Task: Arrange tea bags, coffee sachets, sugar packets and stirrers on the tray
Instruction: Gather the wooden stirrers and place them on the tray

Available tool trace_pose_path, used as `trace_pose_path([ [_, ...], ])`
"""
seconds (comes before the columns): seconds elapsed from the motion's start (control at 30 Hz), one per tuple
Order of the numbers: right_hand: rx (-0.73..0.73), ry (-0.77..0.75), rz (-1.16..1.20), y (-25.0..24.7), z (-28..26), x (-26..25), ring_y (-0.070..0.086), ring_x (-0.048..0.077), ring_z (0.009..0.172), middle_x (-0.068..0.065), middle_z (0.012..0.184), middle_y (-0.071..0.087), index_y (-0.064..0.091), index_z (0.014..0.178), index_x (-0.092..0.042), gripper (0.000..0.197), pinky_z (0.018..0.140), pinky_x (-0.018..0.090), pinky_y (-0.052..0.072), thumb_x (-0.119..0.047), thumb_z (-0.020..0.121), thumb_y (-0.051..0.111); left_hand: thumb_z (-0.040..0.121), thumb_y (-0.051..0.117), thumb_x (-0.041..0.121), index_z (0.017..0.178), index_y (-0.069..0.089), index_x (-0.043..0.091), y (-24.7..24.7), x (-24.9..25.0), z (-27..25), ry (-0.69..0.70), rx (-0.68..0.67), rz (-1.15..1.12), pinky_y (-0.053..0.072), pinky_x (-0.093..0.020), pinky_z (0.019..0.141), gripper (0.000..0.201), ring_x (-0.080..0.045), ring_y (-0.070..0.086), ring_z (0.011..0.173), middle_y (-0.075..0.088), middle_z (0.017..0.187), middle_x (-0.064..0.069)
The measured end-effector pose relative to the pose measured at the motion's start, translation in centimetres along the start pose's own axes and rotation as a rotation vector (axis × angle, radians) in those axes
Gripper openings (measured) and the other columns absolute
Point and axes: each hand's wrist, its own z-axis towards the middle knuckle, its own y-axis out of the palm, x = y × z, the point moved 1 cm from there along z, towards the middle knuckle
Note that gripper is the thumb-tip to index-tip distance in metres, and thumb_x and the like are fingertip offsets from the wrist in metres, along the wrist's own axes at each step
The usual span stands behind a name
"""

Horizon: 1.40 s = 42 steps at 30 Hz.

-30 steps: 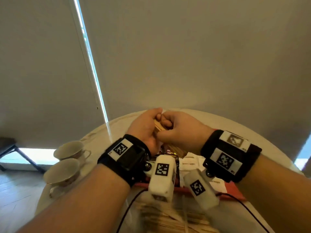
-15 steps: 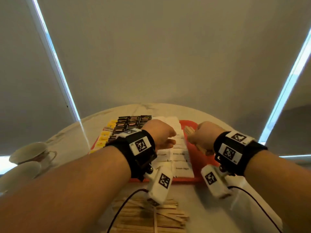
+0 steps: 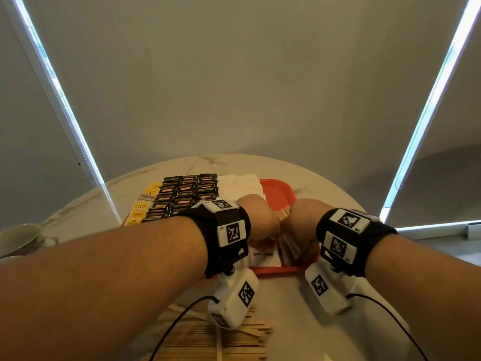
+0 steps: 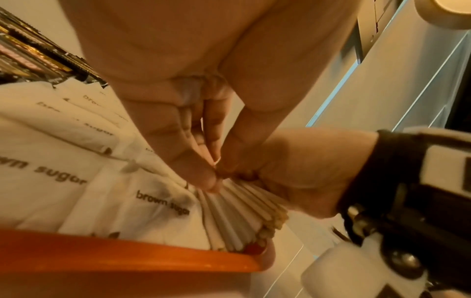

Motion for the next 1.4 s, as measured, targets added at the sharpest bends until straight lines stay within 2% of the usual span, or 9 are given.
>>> trace_pose_path([
  [0.17, 0.074, -0.022, 0.263, -0.9, -0.2, 1.9, 0.071, 0.023, 0.096, 0.009, 0.106, 0.072, 0.067, 0.11, -0.009, 0.028, 0.091, 0.035, 0.059, -0.032, 0.101, 0.053, 0.096, 0.072, 0.016, 0.123, 0.072, 0.01, 0.2, 0.1, 0.2, -0.024, 0.004, 0.277, 0.061, -0.039, 0.095, 0.028, -0.025, 0.074, 0.109, 0.076, 0.117, -0.011],
  [0.33, 0.095, 0.0, 0.335, -1.3, 0.1, 3.3, 0.075, 0.02, 0.08, 0.005, 0.089, 0.075, 0.071, 0.097, -0.014, 0.017, 0.08, 0.039, 0.064, -0.029, 0.094, 0.062, 0.092, 0.078, 0.022, 0.129, 0.071, 0.015, 0.3, 0.2, 0.1, 0.054, 0.021, 0.433, 0.058, -0.041, 0.101, 0.038, -0.025, 0.067, 0.116, 0.07, 0.128, -0.006],
  [0.53, -0.134, -0.072, 0.197, 0.0, 0.4, 3.0, 0.076, 0.016, 0.082, 0.005, 0.093, 0.078, 0.077, 0.103, -0.014, 0.021, 0.08, 0.03, 0.063, -0.026, 0.086, 0.078, 0.092, 0.076, 0.016, 0.123, 0.077, 0.029, 0.4, -0.2, -0.3, 0.111, -0.046, 0.386, 0.059, -0.032, 0.096, 0.034, -0.013, 0.068, 0.107, 0.073, 0.121, 0.007],
  [0.63, -0.124, -0.078, 0.173, -0.5, 0.5, 3.2, 0.075, 0.019, 0.093, 0.004, 0.099, 0.077, 0.077, 0.104, -0.016, 0.021, 0.086, 0.035, 0.062, -0.025, 0.085, 0.079, 0.092, 0.075, 0.017, 0.124, 0.076, 0.033, 0.5, -0.3, -0.3, 0.127, -0.077, 0.407, 0.06, -0.032, 0.095, 0.035, -0.013, 0.069, 0.105, 0.073, 0.119, 0.007],
  [0.77, -0.077, -0.09, 0.304, -1.5, -0.3, 4.3, 0.07, 0.017, 0.086, 0.003, 0.098, 0.072, 0.074, 0.099, -0.019, 0.015, 0.074, 0.029, 0.063, -0.014, 0.085, 0.076, 0.093, 0.075, 0.016, 0.127, 0.073, 0.033, 0.3, -0.3, -0.1, 0.165, -0.053, 0.403, 0.058, -0.033, 0.097, 0.038, -0.013, 0.066, 0.109, 0.069, 0.126, 0.006],
  [0.9, -0.154, -0.091, 0.182, -0.6, -0.5, 4.1, 0.072, 0.017, 0.089, 0.002, 0.103, 0.072, 0.071, 0.111, -0.019, 0.029, 0.082, 0.031, 0.063, -0.024, 0.084, 0.081, 0.094, 0.074, 0.014, 0.127, 0.074, 0.03, 0.3, -0.2, 0.1, 0.176, -0.046, 0.403, 0.059, -0.033, 0.097, 0.036, -0.013, 0.066, 0.112, 0.069, 0.129, 0.005],
  [1.0, -0.115, -0.12, 0.151, 0.0, -0.6, 3.6, 0.07, 0.019, 0.095, 0.001, 0.103, 0.072, 0.072, 0.109, -0.02, 0.026, 0.089, 0.035, 0.06, -0.025, 0.085, 0.079, 0.096, 0.072, 0.015, 0.127, 0.074, 0.027, 0.6, 0.1, 0.1, 0.19, -0.064, 0.443, 0.055, -0.032, 0.103, 0.034, -0.012, 0.064, 0.118, 0.071, 0.13, 0.007],
  [1.17, 0.009, -0.122, 0.225, -0.3, -0.4, 4.6, 0.071, 0.017, 0.083, 0.0, 0.093, 0.072, 0.072, 0.094, -0.022, 0.013, 0.075, 0.029, 0.061, -0.013, 0.086, 0.074, 0.095, 0.072, 0.015, 0.121, 0.078, 0.028, 0.7, -0.1, 0.3, 0.213, -0.094, 0.439, 0.055, -0.03, 0.102, 0.03, -0.007, 0.066, 0.112, 0.074, 0.121, 0.01],
  [1.4, -0.015, -0.177, 0.123, 0.4, 0.2, 4.3, 0.066, 0.016, 0.092, -0.002, 0.099, 0.07, 0.072, 0.105, -0.022, 0.017, 0.082, 0.028, 0.058, -0.015, 0.089, 0.072, 0.094, 0.073, 0.015, 0.125, 0.076, 0.029, 0.9, -0.3, 0.7, 0.238, -0.097, 0.476, 0.053, -0.032, 0.104, 0.034, -0.009, 0.064, 0.117, 0.072, 0.125, 0.009],
])
